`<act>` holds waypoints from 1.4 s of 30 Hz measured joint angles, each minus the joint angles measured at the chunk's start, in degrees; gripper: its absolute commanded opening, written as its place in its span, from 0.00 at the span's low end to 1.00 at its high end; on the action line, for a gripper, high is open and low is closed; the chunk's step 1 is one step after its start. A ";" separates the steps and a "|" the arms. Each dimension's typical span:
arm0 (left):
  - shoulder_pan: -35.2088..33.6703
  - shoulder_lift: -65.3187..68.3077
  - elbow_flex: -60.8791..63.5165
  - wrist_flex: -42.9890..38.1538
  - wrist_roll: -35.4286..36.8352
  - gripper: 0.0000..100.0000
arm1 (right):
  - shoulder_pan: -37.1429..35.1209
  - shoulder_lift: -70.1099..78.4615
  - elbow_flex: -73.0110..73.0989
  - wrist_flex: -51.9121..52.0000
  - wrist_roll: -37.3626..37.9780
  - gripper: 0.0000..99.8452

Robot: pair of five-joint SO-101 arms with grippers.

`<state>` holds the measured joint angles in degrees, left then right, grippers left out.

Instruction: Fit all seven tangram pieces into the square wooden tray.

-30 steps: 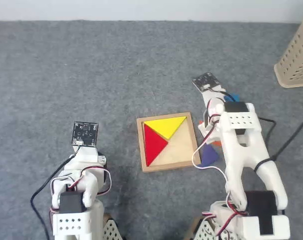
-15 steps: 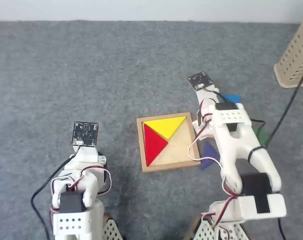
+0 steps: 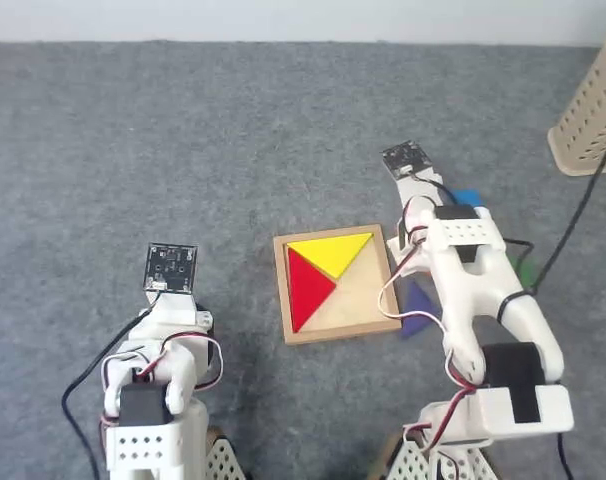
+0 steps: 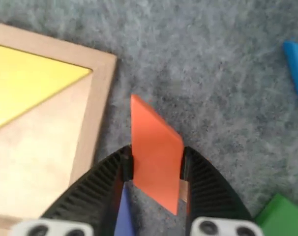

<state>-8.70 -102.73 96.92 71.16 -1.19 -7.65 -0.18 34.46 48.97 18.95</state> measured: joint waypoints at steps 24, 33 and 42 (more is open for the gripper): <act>0.00 0.00 0.00 0.00 0.00 0.01 | -2.37 -11.60 8.97 -0.44 -3.16 0.01; 0.00 0.00 0.00 0.00 0.00 0.01 | -23.38 -35.08 26.20 0.44 7.91 0.01; 0.00 0.00 0.00 0.00 0.00 0.01 | -28.31 -37.80 31.82 -5.54 14.59 0.04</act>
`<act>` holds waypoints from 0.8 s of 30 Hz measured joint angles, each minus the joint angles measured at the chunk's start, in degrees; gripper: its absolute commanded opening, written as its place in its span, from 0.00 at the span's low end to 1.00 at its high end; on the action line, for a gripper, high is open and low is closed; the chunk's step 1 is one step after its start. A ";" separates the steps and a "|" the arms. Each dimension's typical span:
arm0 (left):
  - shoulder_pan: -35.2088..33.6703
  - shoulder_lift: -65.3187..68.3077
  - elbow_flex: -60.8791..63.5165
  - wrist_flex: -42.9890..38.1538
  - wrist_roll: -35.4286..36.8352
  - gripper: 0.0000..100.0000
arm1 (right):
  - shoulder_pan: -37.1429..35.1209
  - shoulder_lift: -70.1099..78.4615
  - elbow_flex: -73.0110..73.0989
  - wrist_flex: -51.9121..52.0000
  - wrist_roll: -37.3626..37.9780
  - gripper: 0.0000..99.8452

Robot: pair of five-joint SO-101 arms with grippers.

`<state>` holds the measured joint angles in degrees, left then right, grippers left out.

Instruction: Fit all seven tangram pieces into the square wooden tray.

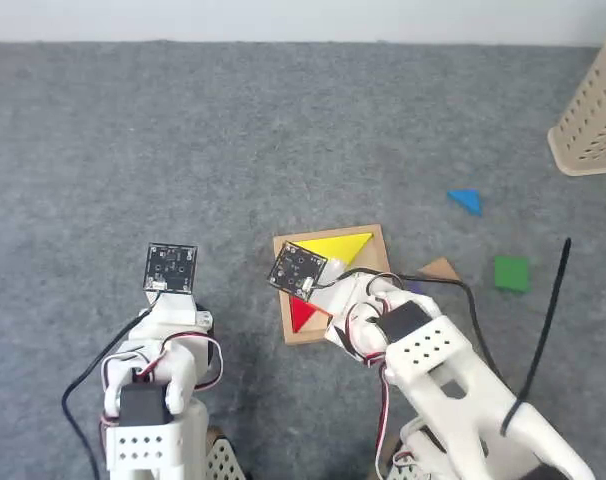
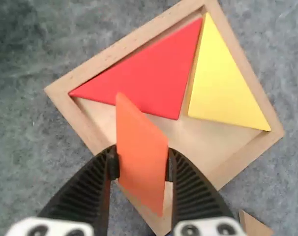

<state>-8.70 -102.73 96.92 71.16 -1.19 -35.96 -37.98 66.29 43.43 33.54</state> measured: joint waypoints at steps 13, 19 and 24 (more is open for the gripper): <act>0.00 0.00 0.00 0.00 0.00 0.01 | -2.81 -0.35 0.09 -0.26 -3.87 0.06; 0.00 0.00 0.00 0.00 0.00 0.01 | -2.81 -0.26 0.00 -0.26 -5.01 0.06; 0.00 0.00 0.00 0.00 0.00 0.01 | -2.73 3.87 -6.77 5.89 3.87 0.06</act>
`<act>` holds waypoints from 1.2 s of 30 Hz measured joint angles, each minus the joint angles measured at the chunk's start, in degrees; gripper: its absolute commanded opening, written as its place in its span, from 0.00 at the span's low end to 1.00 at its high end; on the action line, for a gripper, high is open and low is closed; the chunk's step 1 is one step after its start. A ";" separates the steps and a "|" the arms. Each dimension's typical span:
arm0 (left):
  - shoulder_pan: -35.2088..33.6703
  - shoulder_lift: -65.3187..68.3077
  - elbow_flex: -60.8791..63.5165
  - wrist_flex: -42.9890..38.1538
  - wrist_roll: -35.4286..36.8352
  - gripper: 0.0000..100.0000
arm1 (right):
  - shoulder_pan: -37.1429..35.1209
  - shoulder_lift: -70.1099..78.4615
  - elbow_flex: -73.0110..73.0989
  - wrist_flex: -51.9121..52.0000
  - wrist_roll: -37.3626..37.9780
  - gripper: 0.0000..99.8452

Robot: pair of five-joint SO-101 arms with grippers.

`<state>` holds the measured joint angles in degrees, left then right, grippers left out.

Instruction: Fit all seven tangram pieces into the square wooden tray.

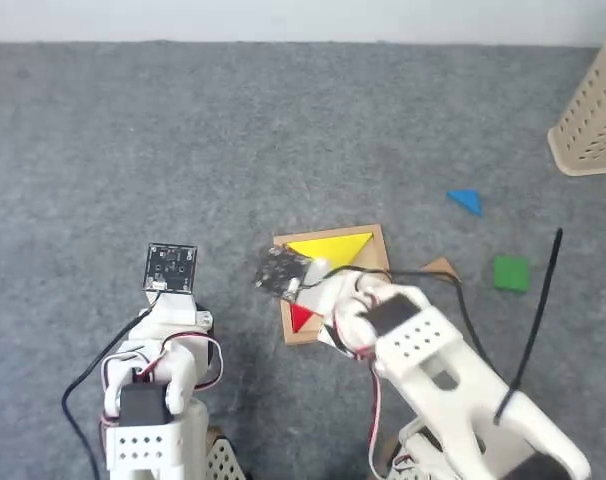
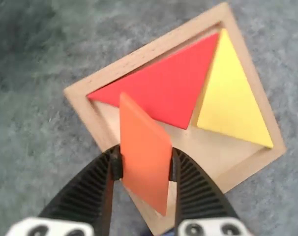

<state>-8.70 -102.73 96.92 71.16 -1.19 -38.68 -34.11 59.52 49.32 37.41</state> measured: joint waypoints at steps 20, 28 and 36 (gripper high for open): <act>0.00 0.00 0.00 0.00 0.00 0.01 | -0.09 29.98 -23.30 15.03 13.01 0.06; 0.00 0.00 0.00 0.00 0.00 0.01 | -0.09 29.98 -23.30 14.24 10.37 0.09; 0.00 0.00 0.00 0.00 0.00 0.01 | -0.09 29.98 -23.30 14.15 9.23 0.24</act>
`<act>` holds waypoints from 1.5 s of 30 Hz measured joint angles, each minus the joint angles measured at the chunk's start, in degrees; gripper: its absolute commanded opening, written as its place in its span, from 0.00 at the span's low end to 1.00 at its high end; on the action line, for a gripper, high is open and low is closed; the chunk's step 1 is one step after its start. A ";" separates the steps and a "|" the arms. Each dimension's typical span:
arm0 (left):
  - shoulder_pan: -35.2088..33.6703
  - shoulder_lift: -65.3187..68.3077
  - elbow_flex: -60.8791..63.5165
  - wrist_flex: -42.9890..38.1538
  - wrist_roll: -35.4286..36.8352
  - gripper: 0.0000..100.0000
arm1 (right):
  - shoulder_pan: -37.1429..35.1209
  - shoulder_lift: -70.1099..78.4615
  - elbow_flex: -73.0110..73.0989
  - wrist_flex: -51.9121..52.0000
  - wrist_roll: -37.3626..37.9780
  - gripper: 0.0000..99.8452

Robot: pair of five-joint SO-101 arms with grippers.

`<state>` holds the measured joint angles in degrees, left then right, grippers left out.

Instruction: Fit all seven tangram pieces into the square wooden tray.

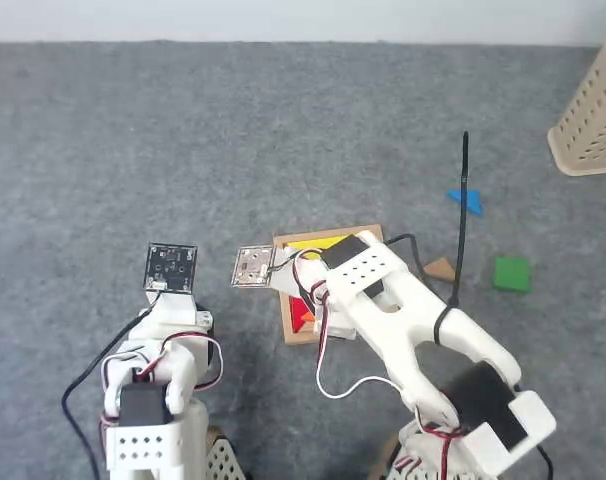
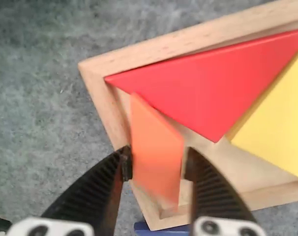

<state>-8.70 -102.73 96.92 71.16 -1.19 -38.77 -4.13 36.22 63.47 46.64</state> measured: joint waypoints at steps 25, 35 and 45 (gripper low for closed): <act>0.00 0.00 0.00 0.00 0.00 0.01 | 4.66 -1.41 0.00 -5.19 -11.60 0.01; 0.00 0.00 0.00 0.00 0.00 0.01 | -0.18 3.25 -0.88 -7.74 -11.69 0.01; 0.00 0.00 0.00 0.00 0.00 0.01 | -5.89 3.96 -1.32 -7.91 -14.95 0.01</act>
<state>-8.70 -102.73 96.92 71.16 -1.19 -44.66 -0.18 34.90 55.56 31.69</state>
